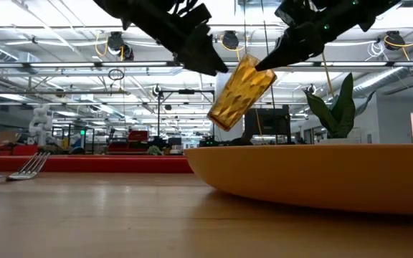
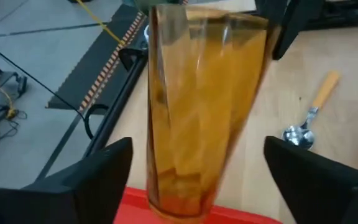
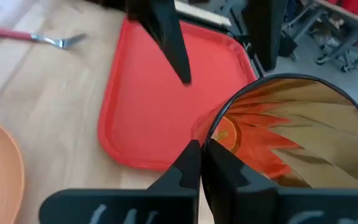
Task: Pick and place plate/cup/fork/spoon on tray
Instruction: Put the brown cup on the red tray
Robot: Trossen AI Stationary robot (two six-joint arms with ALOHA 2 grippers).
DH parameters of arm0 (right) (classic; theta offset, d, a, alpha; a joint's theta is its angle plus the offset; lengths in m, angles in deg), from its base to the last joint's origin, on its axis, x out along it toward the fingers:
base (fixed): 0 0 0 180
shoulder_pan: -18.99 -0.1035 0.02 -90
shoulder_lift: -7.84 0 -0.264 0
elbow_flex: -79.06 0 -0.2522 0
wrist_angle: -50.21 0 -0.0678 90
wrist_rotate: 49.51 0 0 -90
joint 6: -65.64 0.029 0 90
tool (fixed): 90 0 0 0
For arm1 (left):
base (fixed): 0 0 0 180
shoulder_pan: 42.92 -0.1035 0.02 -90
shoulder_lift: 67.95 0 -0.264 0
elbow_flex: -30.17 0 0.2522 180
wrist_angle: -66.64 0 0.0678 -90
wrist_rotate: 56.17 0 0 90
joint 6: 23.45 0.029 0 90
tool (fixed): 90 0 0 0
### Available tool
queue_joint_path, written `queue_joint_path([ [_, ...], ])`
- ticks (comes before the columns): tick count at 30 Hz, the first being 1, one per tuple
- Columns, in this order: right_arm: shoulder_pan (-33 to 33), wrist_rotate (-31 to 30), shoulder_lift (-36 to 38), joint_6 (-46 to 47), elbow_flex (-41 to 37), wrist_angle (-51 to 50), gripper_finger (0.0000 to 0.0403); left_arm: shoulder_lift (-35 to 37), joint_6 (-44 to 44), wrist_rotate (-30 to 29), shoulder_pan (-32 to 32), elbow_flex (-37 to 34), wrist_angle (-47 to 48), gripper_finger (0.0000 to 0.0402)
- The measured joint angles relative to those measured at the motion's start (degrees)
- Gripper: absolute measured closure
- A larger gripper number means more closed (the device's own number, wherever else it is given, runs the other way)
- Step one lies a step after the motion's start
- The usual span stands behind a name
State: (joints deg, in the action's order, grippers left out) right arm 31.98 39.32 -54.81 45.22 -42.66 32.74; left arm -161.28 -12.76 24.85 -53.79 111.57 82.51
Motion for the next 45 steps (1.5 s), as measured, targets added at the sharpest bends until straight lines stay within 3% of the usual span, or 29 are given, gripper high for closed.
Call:
queue_joint_path([
  [3,0.6,0.0,0.0,-0.2,0.0,2.1,0.0403,-1.3,-0.1,1.8,0.0,-0.1,0.1,0.0006],
  [7,0.6,2.3,0.0,0.1,0.0,3.7,0.0403,-3.5,1.9,1.9,0.0,0.0,-1.5,0.0018],
  [19,0.5,5.3,2.8,0.1,0.0,4.2,0.0403,-4.3,3.3,-6.1,-0.1,0.0,-3.8,0.0016],
  [26,0.5,4.9,2.7,0.5,0.1,2.7,0.0403,-0.6,3.7,-6.6,2.2,0.1,-4.3,0.0016],
  [31,0.5,8.8,0.4,0.7,0.1,4.5,0.0403,3.3,6.7,-7.3,4.9,0.1,-6.3,0.0021],
  [37,0.5,15.9,-4.7,2.0,0.1,7.5,0.0403,5.4,14.8,-7.1,8.8,0.3,-7.8,0.0066],
  [41,0.5,21.2,-7.8,4.6,0.1,11.4,0.0403,5.3,16.8,-6.4,10.4,4.6,1.4,0.0102],
  [45,0.5,30.6,-11.1,8.6,0.1,16.8,0.0403,4.6,15.9,-0.6,10.1,10.4,15.3,0.0130],
])
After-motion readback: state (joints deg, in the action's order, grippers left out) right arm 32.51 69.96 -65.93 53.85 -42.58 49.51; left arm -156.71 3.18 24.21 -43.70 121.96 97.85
